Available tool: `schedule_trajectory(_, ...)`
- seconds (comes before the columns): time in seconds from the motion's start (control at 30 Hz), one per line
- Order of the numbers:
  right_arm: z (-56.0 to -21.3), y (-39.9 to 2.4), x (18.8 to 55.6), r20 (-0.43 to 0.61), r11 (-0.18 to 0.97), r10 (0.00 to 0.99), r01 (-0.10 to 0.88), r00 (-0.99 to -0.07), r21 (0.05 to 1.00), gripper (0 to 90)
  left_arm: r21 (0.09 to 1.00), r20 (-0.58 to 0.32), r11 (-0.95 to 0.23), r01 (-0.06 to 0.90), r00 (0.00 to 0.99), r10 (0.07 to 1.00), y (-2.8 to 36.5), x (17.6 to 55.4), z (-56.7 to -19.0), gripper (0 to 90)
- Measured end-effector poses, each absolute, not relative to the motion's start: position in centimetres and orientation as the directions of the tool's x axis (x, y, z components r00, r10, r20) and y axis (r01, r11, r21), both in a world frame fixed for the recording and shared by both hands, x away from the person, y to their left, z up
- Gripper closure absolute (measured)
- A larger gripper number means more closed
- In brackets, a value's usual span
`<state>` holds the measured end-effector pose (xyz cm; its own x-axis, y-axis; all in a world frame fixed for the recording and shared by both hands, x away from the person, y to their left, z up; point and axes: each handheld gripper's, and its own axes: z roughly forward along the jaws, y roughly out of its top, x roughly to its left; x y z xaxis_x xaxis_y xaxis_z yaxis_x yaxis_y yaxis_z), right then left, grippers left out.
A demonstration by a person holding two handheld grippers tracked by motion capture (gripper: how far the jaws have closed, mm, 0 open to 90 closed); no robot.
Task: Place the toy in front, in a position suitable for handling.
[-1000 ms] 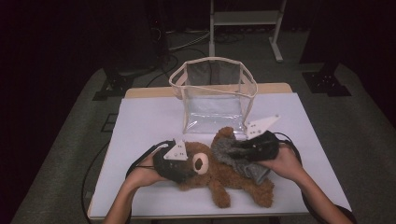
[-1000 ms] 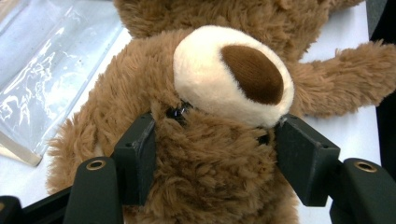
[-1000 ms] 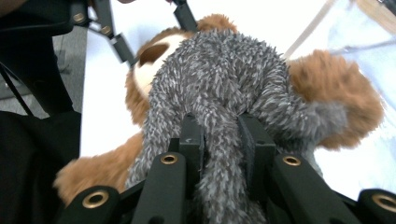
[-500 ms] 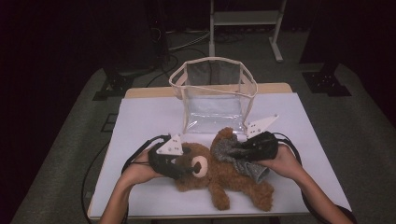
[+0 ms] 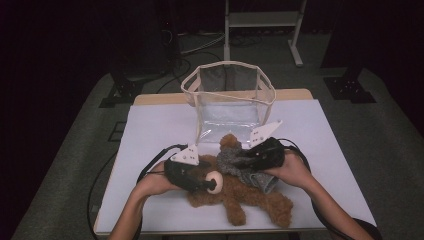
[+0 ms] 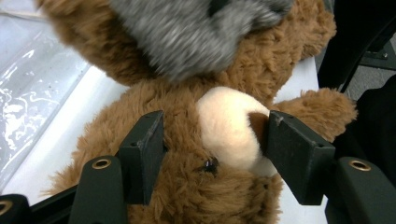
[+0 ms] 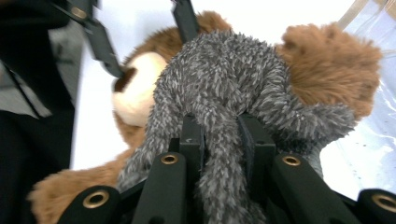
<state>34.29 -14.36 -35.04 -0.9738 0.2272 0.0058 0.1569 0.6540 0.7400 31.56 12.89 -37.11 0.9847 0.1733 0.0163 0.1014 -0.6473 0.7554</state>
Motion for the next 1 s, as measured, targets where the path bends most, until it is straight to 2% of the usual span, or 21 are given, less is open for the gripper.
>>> schedule_trajectory(0.1, -35.4, -14.5, 34.6, -0.016, 0.674, 0.249, 0.161, -0.968, 0.721, 73.2, 0.759, 0.011, -0.642, 0.104, 0.985, 0.173, 13.0, 31.5, -37.3, 38.0)
schedule_trajectory(0.3, -35.0, -17.3, 35.1, 0.039, 0.632, 0.308, 0.235, -0.951, 0.738, 73.2, 0.753, 0.006, -0.650, 0.099, 0.987, 0.158, 12.6, 31.5, -37.4, 38.0)
schedule_trajectory(0.4, -34.4, -16.6, 34.4, 0.017, 0.639, 0.282, 0.201, -0.959, 0.742, 73.1, 0.752, 0.005, -0.651, 0.099, 0.988, 0.156, 12.5, 31.5, -37.4, 38.1)
schedule_trajectory(0.43, -33.8, -15.2, 33.9, -0.025, 0.658, 0.243, 0.145, -0.970, 0.739, 73.1, 0.750, 0.008, -0.654, 0.098, 0.988, 0.157, 12.5, 31.6, -37.4, 38.1)
schedule_trajectory(0.47, -33.8, -14.7, 33.9, -0.036, 0.668, 0.239, 0.137, -0.970, 0.732, 73.0, 0.749, 0.012, -0.656, 0.097, 0.987, 0.160, 12.4, 31.5, -37.4, 38.1)
schedule_trajectory(0.57, -34.5, -14.1, 34.8, -0.056, 0.703, 0.251, 0.143, -0.966, 0.697, 72.9, 0.746, 0.024, -0.659, 0.092, 0.986, 0.164, 12.4, 31.3, -37.3, 38.1)
schedule_trajectory(0.6, -34.8, -14.4, 35.1, -0.033, 0.693, 0.262, 0.164, -0.964, 0.702, 72.9, 0.747, 0.024, -0.658, 0.090, 0.986, 0.163, 12.5, 31.4, -37.4, 38.1)
schedule_trajectory(0.77, -35.5, -17.7, 35.6, 0.039, 0.627, 0.313, 0.238, -0.949, 0.742, 72.9, 0.751, 0.021, -0.654, 0.088, 0.987, 0.158, 12.6, 31.4, -37.4, 38.2)
schedule_trajectory(1.0, -37.6, -26.6, 34.5, 0.115, 0.538, 0.474, 0.390, -0.873, 0.747, 72.6, 0.747, 0.035, -0.659, 0.082, 0.986, 0.163, 12.3, 31.4, -37.3, 37.7)
